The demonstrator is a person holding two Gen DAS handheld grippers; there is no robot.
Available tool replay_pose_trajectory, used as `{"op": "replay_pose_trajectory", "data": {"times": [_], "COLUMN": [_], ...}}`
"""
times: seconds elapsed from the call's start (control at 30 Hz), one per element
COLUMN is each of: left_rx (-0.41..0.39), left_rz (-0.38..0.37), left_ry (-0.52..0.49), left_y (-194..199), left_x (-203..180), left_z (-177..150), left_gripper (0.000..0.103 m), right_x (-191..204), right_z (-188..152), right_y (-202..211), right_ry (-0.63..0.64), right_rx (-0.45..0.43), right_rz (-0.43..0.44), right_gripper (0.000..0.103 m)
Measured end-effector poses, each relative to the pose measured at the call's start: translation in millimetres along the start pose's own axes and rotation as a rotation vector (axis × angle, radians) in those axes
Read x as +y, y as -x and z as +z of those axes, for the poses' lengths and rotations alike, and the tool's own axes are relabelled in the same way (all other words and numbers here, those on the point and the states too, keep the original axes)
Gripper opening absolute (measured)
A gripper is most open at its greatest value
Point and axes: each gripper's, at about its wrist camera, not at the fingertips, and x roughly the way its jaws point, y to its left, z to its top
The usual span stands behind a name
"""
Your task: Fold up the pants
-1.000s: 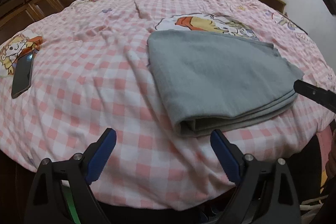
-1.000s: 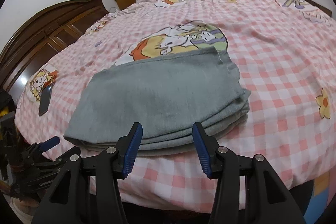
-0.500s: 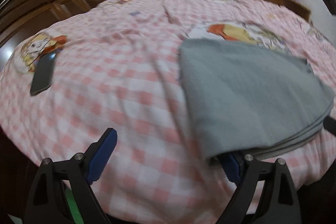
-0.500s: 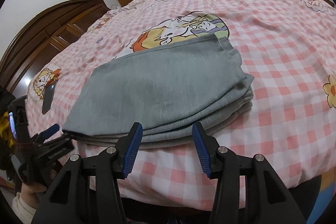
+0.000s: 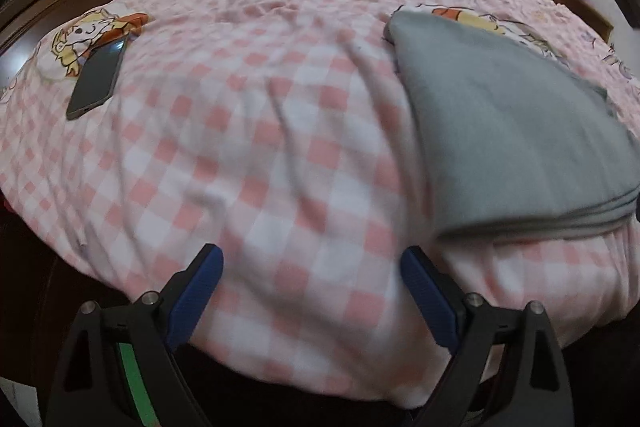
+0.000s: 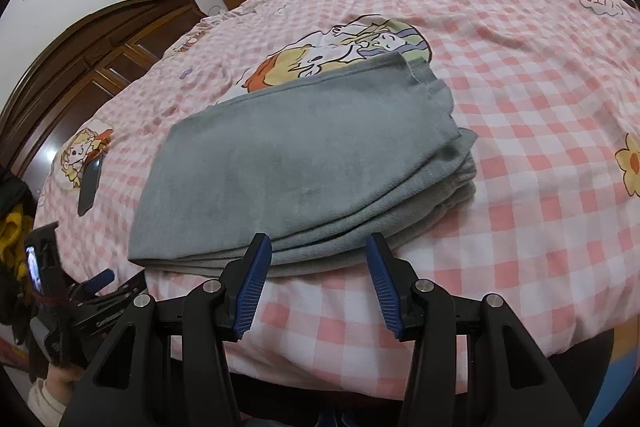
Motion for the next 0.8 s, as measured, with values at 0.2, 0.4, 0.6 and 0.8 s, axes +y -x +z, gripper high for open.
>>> {"op": "replay_pose_trajectory", "data": {"times": [0.2, 0.4, 0.6, 0.8], "left_rx": [-0.100, -0.193, -0.072, -0.074], "left_rz": [-0.111, -0.288, -0.384, -0.408], "left_ry": [-0.015, -0.090, -0.117, -0.142], "left_y": [45, 53, 15, 6], "left_x": [4, -32, -54, -46], "left_z": [8, 41, 42, 21], "left_gripper": [0.092, 0.086, 0.055, 0.054], "right_x": [2, 5, -7, -14], "right_z": [12, 29, 21, 1], "right_y": [7, 0, -25, -23], "right_ry": [0.028, 0.058, 0.056, 0.099], "right_rx": [-0.037, -0.065, -0.010, -0.043], "right_rz": [-0.002, -0.018, -0.025, 0.005], "right_gripper": [0.050, 0.050, 0.050, 0.050]}}
